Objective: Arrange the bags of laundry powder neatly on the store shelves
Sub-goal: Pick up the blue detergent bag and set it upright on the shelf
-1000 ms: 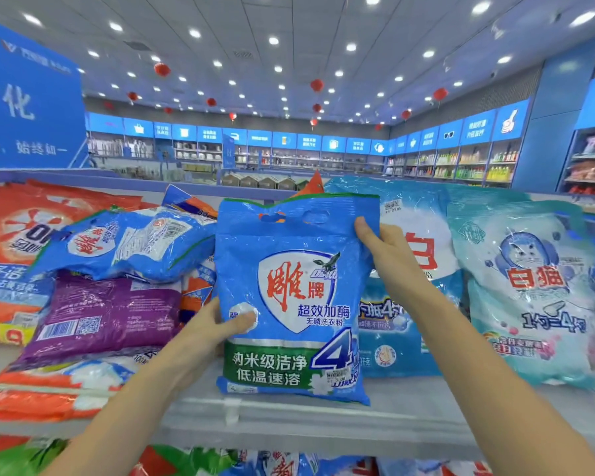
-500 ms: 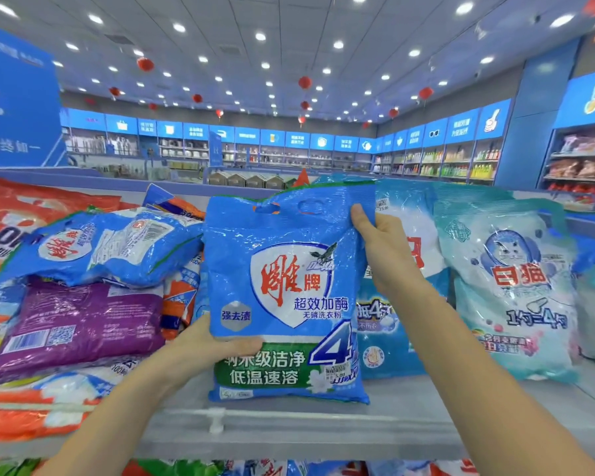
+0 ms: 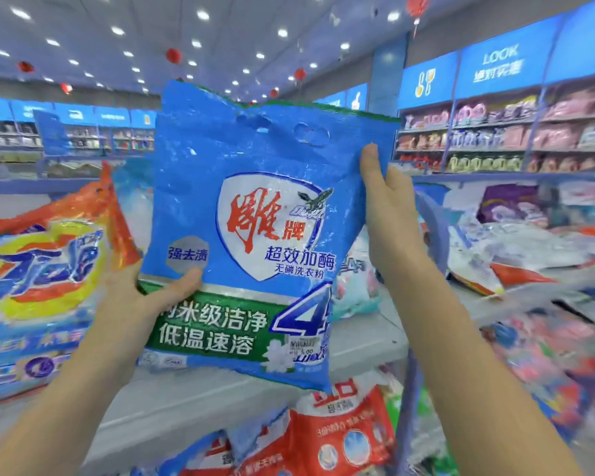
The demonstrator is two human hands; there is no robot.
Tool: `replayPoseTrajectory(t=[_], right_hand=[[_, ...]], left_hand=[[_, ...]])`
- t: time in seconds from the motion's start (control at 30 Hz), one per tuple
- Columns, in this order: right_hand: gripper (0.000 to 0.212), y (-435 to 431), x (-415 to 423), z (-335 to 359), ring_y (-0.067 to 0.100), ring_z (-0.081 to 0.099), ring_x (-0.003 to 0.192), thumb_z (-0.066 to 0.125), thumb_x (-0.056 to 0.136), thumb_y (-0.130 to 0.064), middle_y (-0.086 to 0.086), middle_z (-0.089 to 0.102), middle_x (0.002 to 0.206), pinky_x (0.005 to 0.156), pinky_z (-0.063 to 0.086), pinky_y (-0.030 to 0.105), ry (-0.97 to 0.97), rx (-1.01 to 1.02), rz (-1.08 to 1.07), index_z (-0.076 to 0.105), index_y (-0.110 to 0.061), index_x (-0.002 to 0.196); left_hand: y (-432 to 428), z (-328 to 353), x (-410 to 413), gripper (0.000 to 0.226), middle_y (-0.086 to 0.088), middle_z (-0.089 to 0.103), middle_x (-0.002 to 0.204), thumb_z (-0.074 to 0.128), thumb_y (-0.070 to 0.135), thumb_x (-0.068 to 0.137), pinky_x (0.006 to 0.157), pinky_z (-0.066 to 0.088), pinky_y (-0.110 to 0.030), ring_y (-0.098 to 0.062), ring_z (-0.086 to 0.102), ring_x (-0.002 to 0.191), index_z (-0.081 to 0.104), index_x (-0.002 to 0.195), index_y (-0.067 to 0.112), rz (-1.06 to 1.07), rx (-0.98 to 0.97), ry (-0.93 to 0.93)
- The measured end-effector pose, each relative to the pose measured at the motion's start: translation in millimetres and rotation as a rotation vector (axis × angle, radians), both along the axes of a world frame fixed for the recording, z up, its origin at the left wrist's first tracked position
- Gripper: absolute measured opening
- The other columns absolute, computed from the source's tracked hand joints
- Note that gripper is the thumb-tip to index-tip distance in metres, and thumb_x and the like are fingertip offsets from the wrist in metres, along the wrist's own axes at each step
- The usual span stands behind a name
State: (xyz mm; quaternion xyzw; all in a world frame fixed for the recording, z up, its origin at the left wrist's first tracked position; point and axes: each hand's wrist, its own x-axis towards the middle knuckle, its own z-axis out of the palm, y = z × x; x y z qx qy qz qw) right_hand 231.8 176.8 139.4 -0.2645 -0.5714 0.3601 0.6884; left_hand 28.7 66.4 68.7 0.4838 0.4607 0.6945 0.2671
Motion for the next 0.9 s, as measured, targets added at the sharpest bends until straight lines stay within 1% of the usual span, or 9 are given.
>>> replayPoseTrajectory(t=[0.1, 0.2, 0.27, 0.33, 0.47, 0.53, 0.6, 0.7, 0.9], right_hand=[[0.087, 0.8, 75.6, -15.7, 0.009, 0.046, 0.127, 0.051, 0.07, -0.072, -0.006, 0.045, 0.142, 0.109, 0.034, 0.043, -0.09, -0.07, 0.078, 0.038, -0.024, 0.141], [0.082, -3.6, 153.0, -46.2, 0.007, 0.061, 0.104, 0.049, 0.063, -0.071, -0.01, 0.061, 0.123, 0.094, 0.048, 0.036, -0.158, -0.074, 0.154, 0.042, -0.031, 0.133], [0.07, 0.7, 196.3, -70.4, 0.007, 0.063, 0.1, 0.047, 0.064, -0.073, -0.012, 0.064, 0.119, 0.088, 0.051, 0.036, -0.26, -0.175, 0.15, 0.047, -0.039, 0.126], [0.068, 14.5, 240.1, -87.8, 0.009, 0.061, 0.109, 0.051, 0.067, -0.078, -0.012, 0.062, 0.123, 0.096, 0.047, 0.043, -0.312, -0.294, 0.158, 0.051, -0.04, 0.123], [0.063, 3.5, 333.1, -121.1, 0.003, 0.05, 0.117, 0.05, 0.08, -0.063, -0.008, 0.05, 0.137, 0.098, 0.041, 0.019, -0.371, -0.329, 0.151, 0.047, -0.028, 0.132], [0.09, -1.0, 363.7, -133.4, 0.003, 0.045, 0.125, 0.053, 0.061, -0.08, -0.017, 0.045, 0.139, 0.107, 0.035, 0.032, -0.331, -0.437, 0.15, 0.042, -0.033, 0.136], [0.089, 5.4, 393.1, -140.2, 0.006, 0.049, 0.123, 0.056, 0.056, -0.083, -0.014, 0.048, 0.138, 0.108, 0.037, 0.039, -0.305, -0.462, 0.149, 0.048, -0.034, 0.13], [0.05, 22.3, 420.2, -135.4, -0.006, 0.057, 0.105, 0.053, 0.076, -0.067, -0.019, 0.057, 0.121, 0.098, 0.046, 0.026, -0.271, -0.473, 0.12, 0.054, -0.038, 0.117], [0.057, 72.5, 465.1, -158.4, 0.018, 0.05, 0.116, 0.048, 0.077, -0.06, -0.006, 0.051, 0.126, 0.103, 0.037, 0.037, -0.148, -0.541, -0.018, 0.046, -0.027, 0.124]], left_hand=[[18.6, -5.3, 61.7, 0.047, 0.006, 0.068, 0.053, 0.083, 0.06, 0.03, 0.05, 0.055, -0.029, -0.008, 0.062, 0.043, 0.072, 0.062, 0.028, -0.028, -0.023, -0.025], [36.6, -16.6, 129.1, 0.01, 0.006, 0.066, 0.049, 0.067, 0.025, 0.08, 0.042, 0.052, -0.023, -0.007, 0.061, 0.04, 0.063, 0.073, 0.019, -0.048, -0.044, -0.098], [45.2, -24.9, 178.3, 0.008, 0.008, 0.067, 0.052, 0.063, 0.014, 0.082, 0.048, 0.053, -0.027, -0.007, 0.062, 0.043, 0.062, 0.076, 0.019, -0.036, -0.064, -0.105], [53.0, -33.5, 227.5, 0.007, 0.008, 0.069, 0.055, 0.063, 0.015, 0.081, 0.055, 0.054, -0.03, -0.007, 0.063, 0.046, 0.064, 0.076, 0.019, -0.048, -0.064, -0.1], [70.4, -45.3, 323.6, 0.005, 0.01, 0.066, 0.05, 0.061, 0.018, 0.083, 0.046, 0.051, -0.019, -0.003, 0.06, 0.043, 0.062, 0.077, 0.017, -0.092, -0.087, -0.139], [80.3, -47.2, 363.0, 0.008, 0.011, 0.064, 0.047, 0.061, 0.02, 0.084, 0.044, 0.05, -0.02, -0.002, 0.059, 0.04, 0.062, 0.077, 0.016, -0.101, -0.127, -0.156], [93.5, -49.9, 393.0, 0.015, 0.008, 0.063, 0.045, 0.06, 0.027, 0.085, 0.046, 0.051, -0.024, -0.004, 0.059, 0.039, 0.062, 0.076, 0.015, -0.103, -0.167, -0.16], [118.2, -56.8, 427.7, 0.029, 0.004, 0.066, 0.048, 0.054, 0.04, 0.088, 0.059, 0.05, -0.029, -0.007, 0.062, 0.042, 0.06, 0.074, 0.015, -0.134, -0.237, -0.141], [169.9, -70.1, 473.6, 0.044, -0.012, 0.074, 0.086, 0.055, 0.056, 0.079, 0.087, 0.052, -0.052, -0.03, 0.071, 0.082, 0.068, 0.094, 0.017, -0.344, -0.443, -0.188]])
